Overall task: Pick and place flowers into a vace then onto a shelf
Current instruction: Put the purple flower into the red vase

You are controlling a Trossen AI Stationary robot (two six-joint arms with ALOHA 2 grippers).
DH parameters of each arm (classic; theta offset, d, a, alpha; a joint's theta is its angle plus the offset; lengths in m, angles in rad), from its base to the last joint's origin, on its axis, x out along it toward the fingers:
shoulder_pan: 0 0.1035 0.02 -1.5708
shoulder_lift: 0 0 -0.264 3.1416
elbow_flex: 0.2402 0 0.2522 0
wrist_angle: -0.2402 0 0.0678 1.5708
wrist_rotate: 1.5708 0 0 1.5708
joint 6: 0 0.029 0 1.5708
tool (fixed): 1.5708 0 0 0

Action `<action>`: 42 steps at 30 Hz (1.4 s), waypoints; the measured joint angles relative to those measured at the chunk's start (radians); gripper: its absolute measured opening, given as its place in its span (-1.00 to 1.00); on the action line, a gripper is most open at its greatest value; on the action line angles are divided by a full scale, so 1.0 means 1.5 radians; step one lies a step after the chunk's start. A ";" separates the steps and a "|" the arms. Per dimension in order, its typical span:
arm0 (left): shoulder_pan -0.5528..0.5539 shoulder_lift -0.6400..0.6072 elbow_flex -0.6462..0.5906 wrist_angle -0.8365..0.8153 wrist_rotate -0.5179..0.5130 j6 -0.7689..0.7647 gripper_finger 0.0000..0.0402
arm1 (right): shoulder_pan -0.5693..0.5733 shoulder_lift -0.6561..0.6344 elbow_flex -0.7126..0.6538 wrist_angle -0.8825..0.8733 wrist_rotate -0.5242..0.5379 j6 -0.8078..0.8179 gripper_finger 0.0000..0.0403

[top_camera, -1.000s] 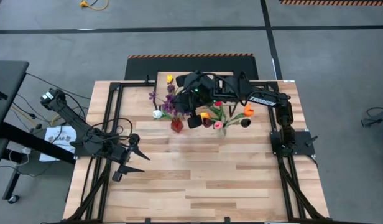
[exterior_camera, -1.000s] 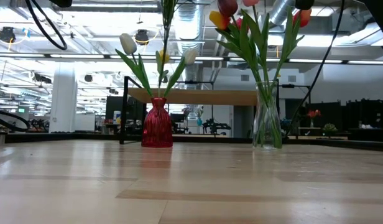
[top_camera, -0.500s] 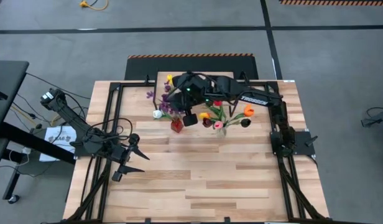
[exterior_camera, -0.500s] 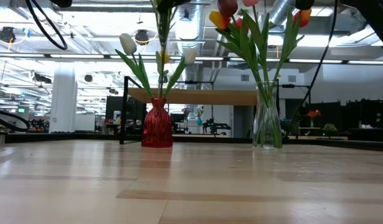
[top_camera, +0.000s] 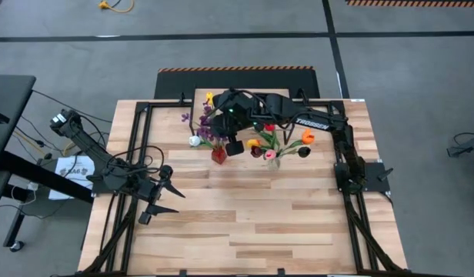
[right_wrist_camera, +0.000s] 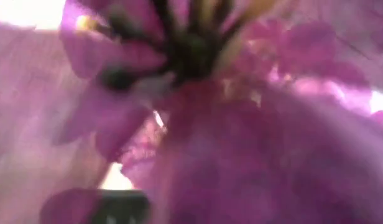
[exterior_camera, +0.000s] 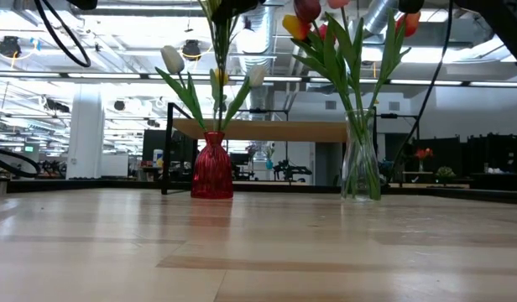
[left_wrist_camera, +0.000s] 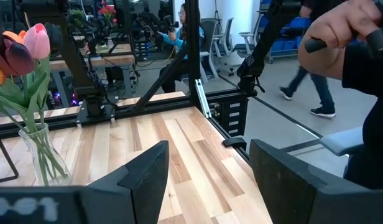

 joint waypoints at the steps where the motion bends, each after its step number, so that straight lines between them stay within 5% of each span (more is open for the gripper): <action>1: 0.000 0.000 0.000 -0.002 0.000 0.000 0.07 | 0.000 0.000 0.000 0.000 0.000 0.000 -0.90; 15: 0.000 0.000 0.000 -0.010 0.000 -0.006 0.07 | 0.000 0.000 0.000 -0.012 -0.033 0.018 -0.57; 30: 0.000 0.000 0.000 -0.010 0.000 -0.007 0.07 | 0.000 0.000 0.000 -0.030 -0.031 0.037 0.13; 42: 0.000 0.000 0.000 -0.011 0.000 -0.011 0.07 | 0.002 -0.001 0.000 -0.032 -0.030 0.036 0.19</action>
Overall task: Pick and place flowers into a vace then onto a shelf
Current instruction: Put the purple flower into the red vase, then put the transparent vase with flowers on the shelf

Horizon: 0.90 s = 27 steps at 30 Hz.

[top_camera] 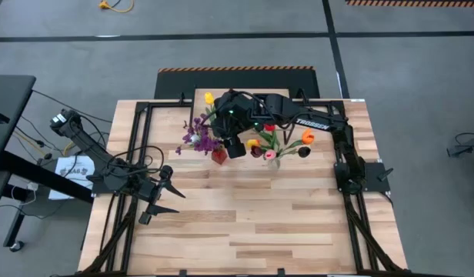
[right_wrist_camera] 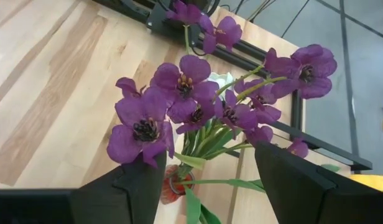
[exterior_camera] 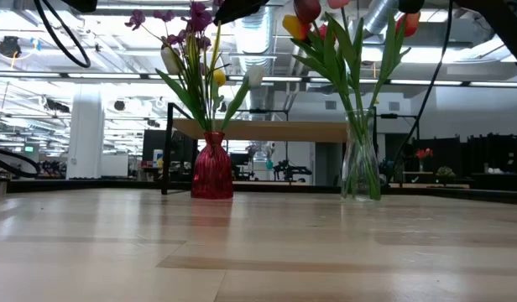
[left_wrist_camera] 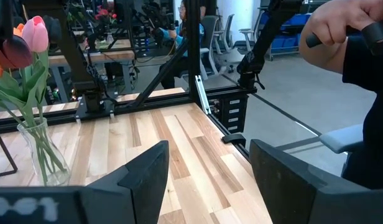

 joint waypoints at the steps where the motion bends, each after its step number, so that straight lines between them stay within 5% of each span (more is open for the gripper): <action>1: 0.000 0.000 0.000 0.000 0.000 0.000 0.07 | 0.001 0.000 0.000 0.000 0.004 0.000 0.19; 21: 0.000 0.000 0.000 0.008 -0.006 0.000 0.07 | 0.049 -0.070 -0.001 -0.093 0.108 -0.004 0.19; 27: 0.000 -0.028 0.004 0.020 -0.032 0.012 0.07 | 0.079 -0.155 0.001 0.002 0.185 -0.024 0.19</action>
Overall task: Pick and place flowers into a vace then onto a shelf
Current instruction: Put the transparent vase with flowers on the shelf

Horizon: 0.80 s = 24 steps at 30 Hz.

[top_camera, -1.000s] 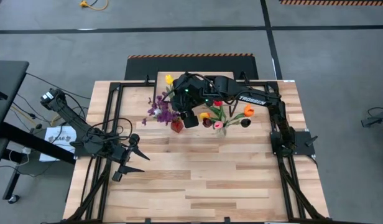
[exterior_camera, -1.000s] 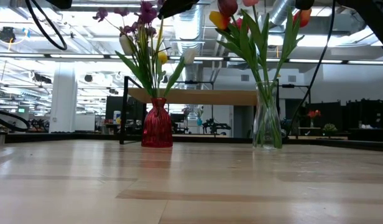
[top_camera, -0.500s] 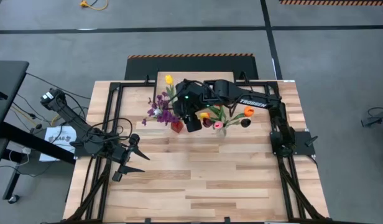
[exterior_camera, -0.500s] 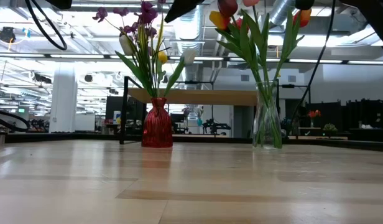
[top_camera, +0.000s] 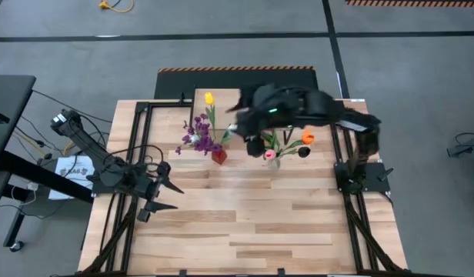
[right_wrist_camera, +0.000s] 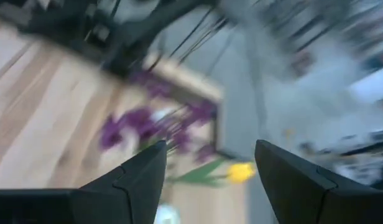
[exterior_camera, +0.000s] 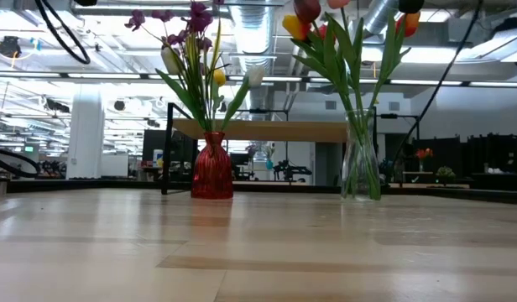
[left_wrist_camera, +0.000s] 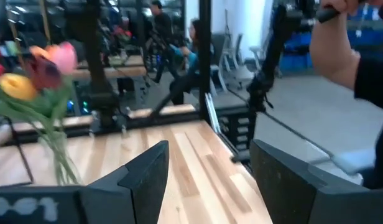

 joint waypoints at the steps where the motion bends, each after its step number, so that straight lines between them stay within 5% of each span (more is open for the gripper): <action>1: 0.000 -0.008 0.005 -0.002 -0.006 0.003 0.07 | 0.006 -0.016 0.000 0.018 0.018 -0.004 0.19; 9: 0.000 -0.082 0.048 -0.020 -0.074 0.056 0.07 | 0.073 -0.129 0.000 0.052 0.257 0.061 0.19; 17: 0.000 -0.157 0.051 -0.035 -0.116 0.073 0.07 | 0.132 -0.175 0.000 -0.115 0.571 0.356 0.19; 20: 0.000 -0.172 0.051 -0.051 -0.117 0.066 0.07 | 0.137 -0.190 0.000 -0.245 0.569 0.494 0.19; 24: 0.000 -0.173 0.051 -0.065 -0.120 0.044 0.07 | 0.121 -0.221 -0.020 -0.346 0.422 0.658 0.19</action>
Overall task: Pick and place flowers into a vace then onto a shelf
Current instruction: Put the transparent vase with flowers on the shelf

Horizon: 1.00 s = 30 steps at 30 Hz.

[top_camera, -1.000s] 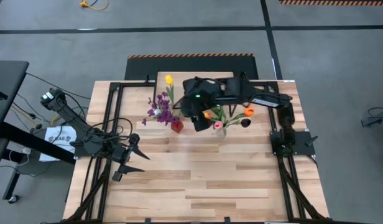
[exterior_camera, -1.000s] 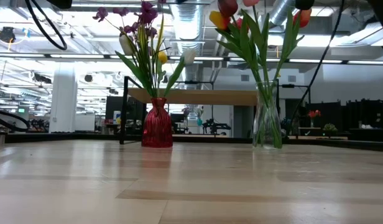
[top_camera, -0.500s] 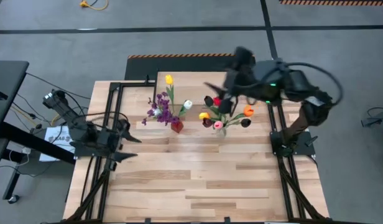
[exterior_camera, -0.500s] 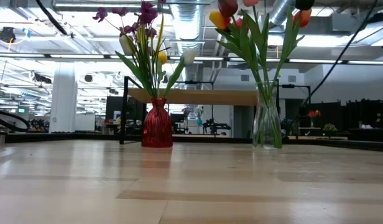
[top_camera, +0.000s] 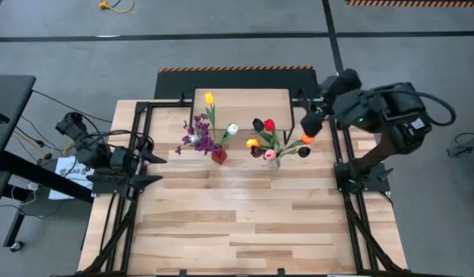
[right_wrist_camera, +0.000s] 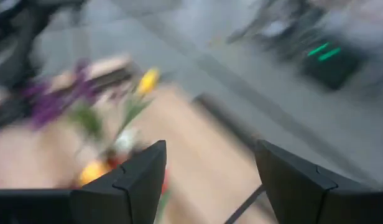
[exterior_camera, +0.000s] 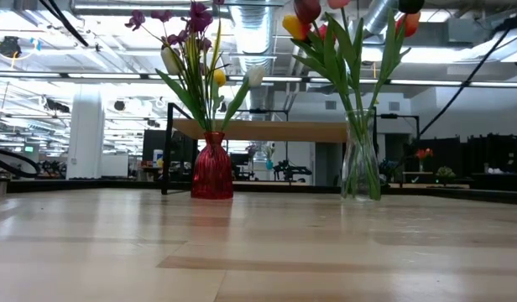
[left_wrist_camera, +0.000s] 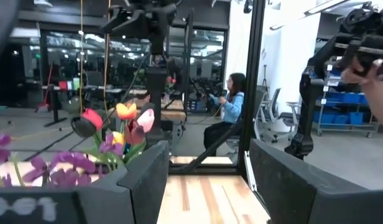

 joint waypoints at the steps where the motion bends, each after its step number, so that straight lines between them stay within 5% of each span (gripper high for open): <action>1: 0.000 0.000 0.000 -0.007 0.000 -0.007 0.07 | -0.004 -0.017 -0.022 0.006 -0.056 -0.001 0.19; 8: 0.000 0.001 0.000 -0.049 -0.011 -0.061 0.07 | 0.062 -0.082 -0.159 -0.007 -0.211 0.071 0.19; 13: 0.000 0.001 0.000 -0.059 -0.012 -0.089 0.07 | 0.153 -0.148 -0.324 -0.007 -0.196 0.176 0.19; 21: 0.000 0.001 0.000 -0.044 -0.014 -0.117 0.07 | 0.366 -0.252 -0.554 -0.003 -0.135 0.452 0.19; 30: 0.000 0.001 0.000 -0.041 -0.022 -0.117 0.07 | 0.592 -0.322 -0.811 0.010 0.135 0.714 0.19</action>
